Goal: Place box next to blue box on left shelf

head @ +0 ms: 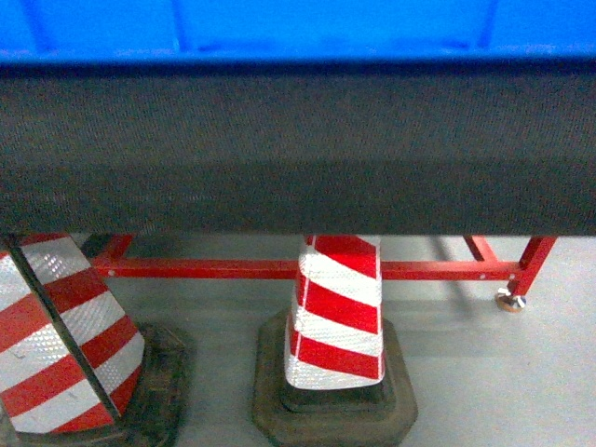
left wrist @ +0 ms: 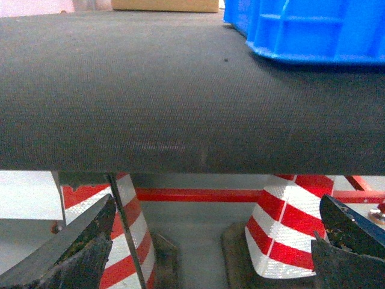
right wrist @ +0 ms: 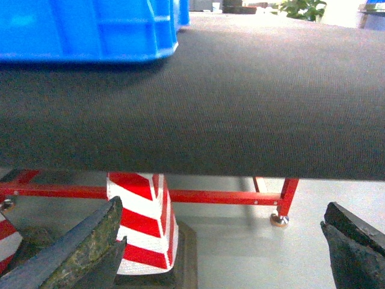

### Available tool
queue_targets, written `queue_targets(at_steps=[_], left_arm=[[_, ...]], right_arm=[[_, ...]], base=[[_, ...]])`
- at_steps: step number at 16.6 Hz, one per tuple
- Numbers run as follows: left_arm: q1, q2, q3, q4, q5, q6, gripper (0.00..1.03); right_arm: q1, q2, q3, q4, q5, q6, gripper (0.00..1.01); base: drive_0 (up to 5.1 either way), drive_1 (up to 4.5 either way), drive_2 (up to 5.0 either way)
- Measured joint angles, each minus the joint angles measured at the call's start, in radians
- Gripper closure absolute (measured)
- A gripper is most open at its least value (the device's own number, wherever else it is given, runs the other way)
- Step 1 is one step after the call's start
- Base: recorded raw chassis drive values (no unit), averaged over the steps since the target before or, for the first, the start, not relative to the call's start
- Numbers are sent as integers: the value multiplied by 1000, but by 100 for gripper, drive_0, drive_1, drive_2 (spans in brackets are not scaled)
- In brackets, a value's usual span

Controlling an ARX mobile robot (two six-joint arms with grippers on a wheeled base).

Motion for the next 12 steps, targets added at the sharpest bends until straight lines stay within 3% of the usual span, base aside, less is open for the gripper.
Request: queue_targets(at_steps=[12], left_arm=[[0, 0, 0, 0, -1, -1, 5]], right_arm=[[0, 0, 0, 0, -1, 1, 3]], base=[[0, 0, 0]])
